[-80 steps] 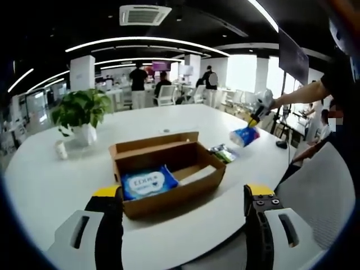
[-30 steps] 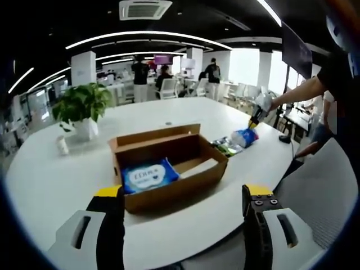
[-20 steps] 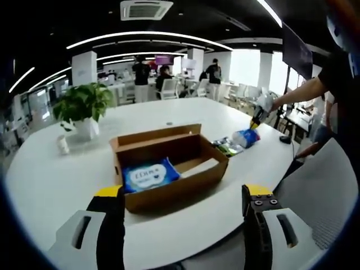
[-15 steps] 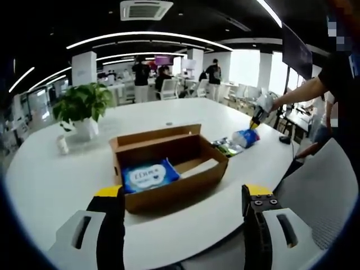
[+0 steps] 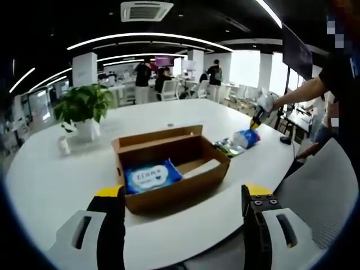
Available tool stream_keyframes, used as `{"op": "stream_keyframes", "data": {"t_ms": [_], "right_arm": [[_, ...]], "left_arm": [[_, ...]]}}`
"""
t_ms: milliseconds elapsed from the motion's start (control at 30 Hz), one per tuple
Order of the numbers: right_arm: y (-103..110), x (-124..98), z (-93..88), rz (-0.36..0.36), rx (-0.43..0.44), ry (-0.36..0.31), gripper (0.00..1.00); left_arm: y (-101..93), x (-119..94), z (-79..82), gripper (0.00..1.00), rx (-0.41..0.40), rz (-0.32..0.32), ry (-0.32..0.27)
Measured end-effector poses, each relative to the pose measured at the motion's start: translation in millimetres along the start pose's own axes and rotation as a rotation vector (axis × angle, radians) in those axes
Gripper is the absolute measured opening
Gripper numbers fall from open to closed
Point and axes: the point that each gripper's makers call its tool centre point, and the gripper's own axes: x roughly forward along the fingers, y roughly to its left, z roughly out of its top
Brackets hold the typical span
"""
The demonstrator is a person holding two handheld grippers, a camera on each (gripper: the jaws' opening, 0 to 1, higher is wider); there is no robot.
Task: Operate the shoe box by opening the lid, removing the specified soft item, and placing it in the target area until the item is outside and the box remains undamaged.
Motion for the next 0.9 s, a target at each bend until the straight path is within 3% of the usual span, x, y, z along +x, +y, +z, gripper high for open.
{"op": "stream_keyframes", "data": {"t_ms": [567,900], "right_arm": [[8.5,-21.4,15.2,-0.042,0.082,-0.027,0.24],[18.5,-35.5,41.8,-0.082,0.150,-0.074,0.45]], "left_arm": [[6.9,0.9,-1.2,0.88,0.022,-0.018,-0.005],[15.7,3.3,-0.2,0.88,0.015,-0.022,-0.014]]}}
